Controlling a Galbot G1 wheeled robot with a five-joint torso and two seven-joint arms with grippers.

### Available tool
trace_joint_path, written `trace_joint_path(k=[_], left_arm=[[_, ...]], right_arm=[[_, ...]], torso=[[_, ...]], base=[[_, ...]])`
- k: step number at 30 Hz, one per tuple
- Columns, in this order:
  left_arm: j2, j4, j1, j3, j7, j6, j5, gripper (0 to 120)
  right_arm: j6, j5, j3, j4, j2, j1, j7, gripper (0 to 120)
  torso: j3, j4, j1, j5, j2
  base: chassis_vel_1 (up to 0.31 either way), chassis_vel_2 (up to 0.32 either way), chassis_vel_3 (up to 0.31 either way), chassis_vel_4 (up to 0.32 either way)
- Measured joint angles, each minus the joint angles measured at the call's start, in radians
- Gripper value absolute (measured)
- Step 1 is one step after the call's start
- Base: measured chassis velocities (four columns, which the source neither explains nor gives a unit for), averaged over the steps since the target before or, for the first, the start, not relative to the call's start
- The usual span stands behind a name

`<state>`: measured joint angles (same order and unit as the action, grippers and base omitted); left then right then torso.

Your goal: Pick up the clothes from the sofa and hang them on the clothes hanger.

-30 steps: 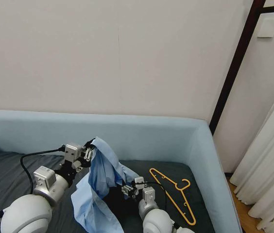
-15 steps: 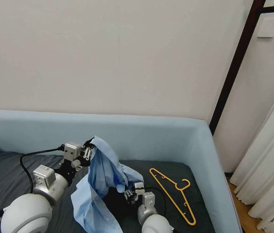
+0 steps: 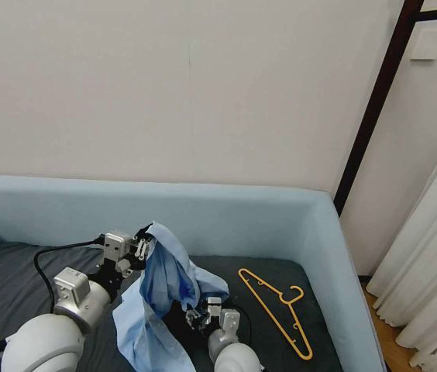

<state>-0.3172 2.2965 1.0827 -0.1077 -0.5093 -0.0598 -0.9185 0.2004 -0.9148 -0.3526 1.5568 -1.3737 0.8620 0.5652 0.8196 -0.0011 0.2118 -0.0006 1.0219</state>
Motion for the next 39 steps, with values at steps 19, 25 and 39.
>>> trace_joint_path(k=[19,25,39], left_arm=[[-0.014,-0.024,0.016,-0.001,-0.001,-0.010,0.004,0],[-0.027,-0.049,0.028,-0.001,0.000,-0.017,0.012,0],[-0.038,-0.150,-0.139,0.045,0.032,-0.023,-0.030,0]], right_arm=[[-0.030,0.023,0.007,0.010,0.008,0.030,0.000,0],[-0.015,0.104,-0.013,0.072,0.081,0.037,-0.035,0],[0.074,0.035,-0.067,0.304,0.368,-0.192,-0.046,0]], torso=[[0.000,0.0000,0.000,0.0001,0.000],[0.000,0.0000,0.000,0.0002,0.000],[0.000,0.0002,0.000,0.0002,0.000]], base=[[0.000,0.000,0.000,0.000],[0.000,0.000,0.000,0.000],[0.000,0.000,0.000,0.000]])
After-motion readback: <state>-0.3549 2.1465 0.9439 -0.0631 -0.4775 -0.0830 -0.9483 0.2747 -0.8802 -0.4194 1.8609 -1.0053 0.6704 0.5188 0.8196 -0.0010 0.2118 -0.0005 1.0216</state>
